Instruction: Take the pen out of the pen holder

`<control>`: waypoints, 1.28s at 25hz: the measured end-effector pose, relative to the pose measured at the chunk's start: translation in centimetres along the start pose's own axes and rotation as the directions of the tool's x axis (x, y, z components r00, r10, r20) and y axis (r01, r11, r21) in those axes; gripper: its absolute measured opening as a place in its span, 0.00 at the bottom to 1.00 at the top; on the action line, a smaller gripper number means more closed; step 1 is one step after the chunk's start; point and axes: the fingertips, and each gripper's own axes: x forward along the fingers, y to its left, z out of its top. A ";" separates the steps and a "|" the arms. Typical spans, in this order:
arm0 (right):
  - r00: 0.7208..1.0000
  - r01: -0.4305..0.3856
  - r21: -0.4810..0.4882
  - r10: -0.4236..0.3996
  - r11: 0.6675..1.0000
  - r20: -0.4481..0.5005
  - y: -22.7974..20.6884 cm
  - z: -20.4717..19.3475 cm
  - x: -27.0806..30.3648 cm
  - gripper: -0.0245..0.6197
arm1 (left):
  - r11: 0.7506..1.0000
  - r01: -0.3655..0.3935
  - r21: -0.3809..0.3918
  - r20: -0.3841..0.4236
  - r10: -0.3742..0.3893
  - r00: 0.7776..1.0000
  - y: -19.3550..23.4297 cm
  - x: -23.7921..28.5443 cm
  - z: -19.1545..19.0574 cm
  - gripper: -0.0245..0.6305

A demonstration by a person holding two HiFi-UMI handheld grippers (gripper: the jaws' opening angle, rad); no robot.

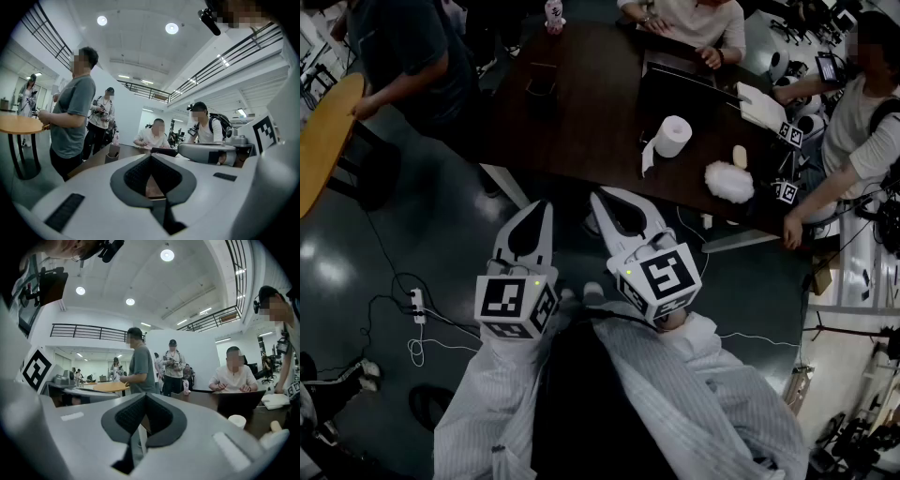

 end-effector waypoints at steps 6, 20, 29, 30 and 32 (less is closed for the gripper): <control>1.000 -0.002 0.008 0.003 1.000 -0.012 0.2 -0.5 0.5 0.04 | 1.000 0.006 -0.007 -0.005 -0.006 1.000 0.4 0.2 -0.2 0.04; 0.997 -0.074 0.052 0.074 0.996 -0.011 0.1 -1.2 1.3 0.04 | 0.998 -0.049 -0.032 0.005 0.050 0.999 1.4 0.5 -0.6 0.04; 0.988 -0.145 0.061 0.148 0.987 -0.039 1.5 -2.2 3.4 0.04 | 0.989 -0.133 -0.058 0.008 0.133 0.991 4.2 -0.8 -1.2 0.04; 0.986 -0.156 0.059 0.159 0.986 -0.046 1.8 -2.2 4.0 0.04 | 0.988 -0.141 -0.062 0.008 0.142 0.990 4.8 -0.8 -1.1 0.04; 0.983 -0.171 0.056 0.174 0.984 -0.056 2.2 -2.3 5.4 0.04 | 0.986 -0.153 -0.069 0.008 0.154 0.988 6.3 -0.7 -1.0 0.04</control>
